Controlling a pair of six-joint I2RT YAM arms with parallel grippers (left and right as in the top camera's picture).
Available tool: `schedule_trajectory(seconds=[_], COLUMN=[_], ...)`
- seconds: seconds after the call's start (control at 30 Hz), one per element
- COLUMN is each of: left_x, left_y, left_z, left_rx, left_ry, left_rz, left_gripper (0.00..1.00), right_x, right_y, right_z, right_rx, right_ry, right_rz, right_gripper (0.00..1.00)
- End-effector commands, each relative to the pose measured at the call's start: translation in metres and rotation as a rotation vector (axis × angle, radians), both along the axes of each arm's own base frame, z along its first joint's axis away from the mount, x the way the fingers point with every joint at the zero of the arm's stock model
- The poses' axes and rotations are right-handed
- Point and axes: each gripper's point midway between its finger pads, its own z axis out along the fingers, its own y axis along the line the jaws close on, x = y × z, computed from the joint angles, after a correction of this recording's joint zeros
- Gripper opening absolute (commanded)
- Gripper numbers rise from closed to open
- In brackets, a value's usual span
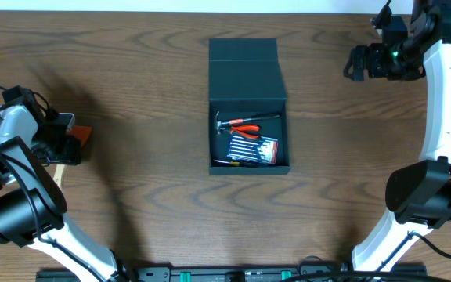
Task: Pack container
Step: 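Lower and close the left gripper on the scraper handle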
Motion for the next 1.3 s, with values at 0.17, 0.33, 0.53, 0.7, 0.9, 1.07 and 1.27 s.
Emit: schedule_trajectory(seconds=[0.17, 0.33, 0.53, 0.7, 0.9, 1.07, 1.27], left_x=[-0.0130, -0.0128, -0.0128, -0.0129, -0.0126, -0.0103, -0.0077], left_y=[-0.0035, -0.0035, -0.0034, -0.0035, -0.0033, -0.0021, -0.0006], left_z=[-0.0101, -0.0100, -0.0100, -0.0101, -0.0100, -0.0102, -0.0104], left_rx=[-0.023, -0.023, -0.023, -0.023, -0.022, -0.017, -0.011], left_ry=[0.059, 0.059, 0.058, 0.059, 0.058, 0.048, 0.037], left_rz=[0.002, 0.002, 0.002, 0.002, 0.002, 0.002, 0.002], left_gripper=[0.57, 0.37, 0.32, 0.31, 0.06, 0.06, 0.06], right_x=[0.0005, -0.0012, -0.0031, -0.0037, -0.0043, -0.0048, -0.0049], right_y=[0.0024, 0.0027, 0.0029, 0.0030, 0.0032, 0.0032, 0.0033], right_z=[0.0032, 0.0027, 0.0022, 0.0020, 0.0018, 0.0017, 0.0017], right_rx=[0.002, 0.003, 0.004, 0.004, 0.005, 0.005, 0.005], right_ry=[-0.009, -0.002, 0.007, 0.009, 0.012, 0.014, 0.014], right_rz=[-0.005, -0.005, -0.005, -0.005, -0.005, -0.005, -0.005], right_gripper=[0.99, 0.99, 0.99, 0.99, 0.99, 0.99, 0.99])
